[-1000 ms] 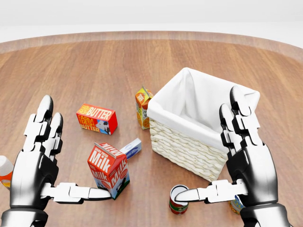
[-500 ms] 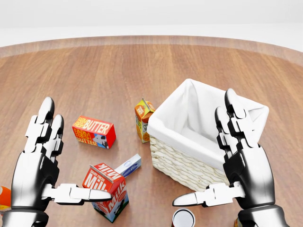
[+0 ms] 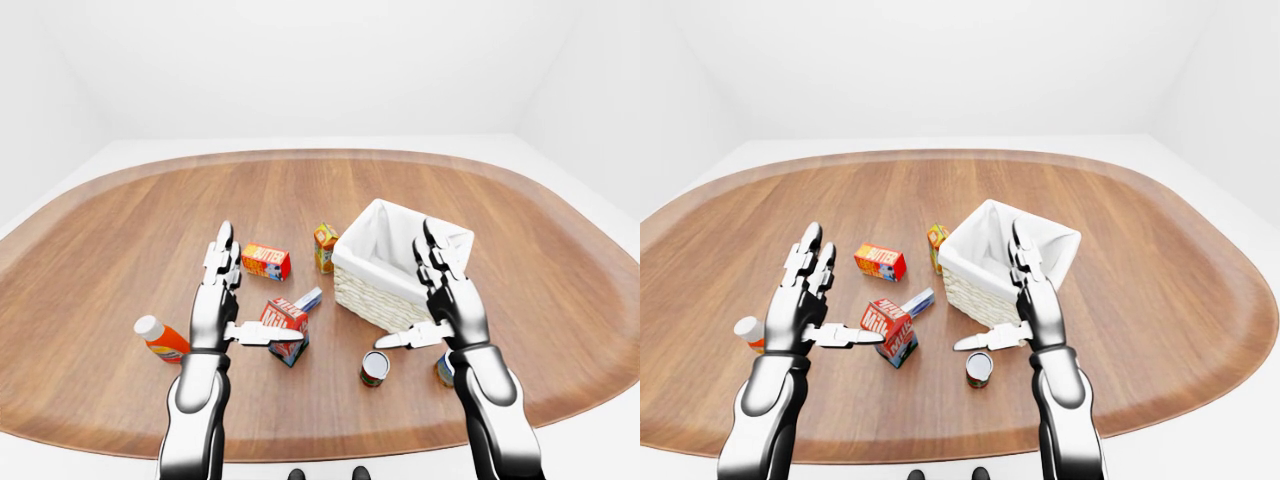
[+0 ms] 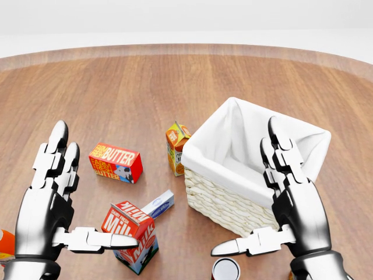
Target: Pick up the tomato sauce, and put it in the basket.
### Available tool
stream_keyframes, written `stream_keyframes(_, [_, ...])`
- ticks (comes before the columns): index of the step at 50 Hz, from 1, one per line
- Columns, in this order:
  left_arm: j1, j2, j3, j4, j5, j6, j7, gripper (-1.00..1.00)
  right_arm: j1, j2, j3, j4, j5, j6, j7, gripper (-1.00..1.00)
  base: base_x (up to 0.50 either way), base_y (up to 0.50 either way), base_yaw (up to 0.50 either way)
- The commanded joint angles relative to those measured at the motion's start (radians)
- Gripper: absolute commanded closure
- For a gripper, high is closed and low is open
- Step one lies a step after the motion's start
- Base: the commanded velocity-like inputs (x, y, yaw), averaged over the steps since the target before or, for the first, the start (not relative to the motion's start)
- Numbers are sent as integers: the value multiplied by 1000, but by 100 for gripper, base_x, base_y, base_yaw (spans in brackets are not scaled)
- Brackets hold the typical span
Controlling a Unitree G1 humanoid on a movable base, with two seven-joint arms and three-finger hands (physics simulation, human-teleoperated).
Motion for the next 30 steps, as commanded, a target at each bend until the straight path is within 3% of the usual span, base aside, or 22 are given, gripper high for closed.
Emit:
stream_keyframes(1, [2,0,-2,-1,0,0,0,-100,-2,-1,-1,12,-23,0,16,-100,0,0,0])
stream_keyframes(9, [1,0,-3,4,1,0,-1,-100,6,-1,-20,2,40,0,65,-100,4,0,0])
stream_keyframes(13, [1,0,-3,2,1,0,-1,-100,-7,-1,-19,1,4,0,33,-100,50,0,0])
stream_keyframes(30, [1,0,-3,4,2,0,-2,-100,0,-25,7,112,-127,0,86,-100,0,0,0])
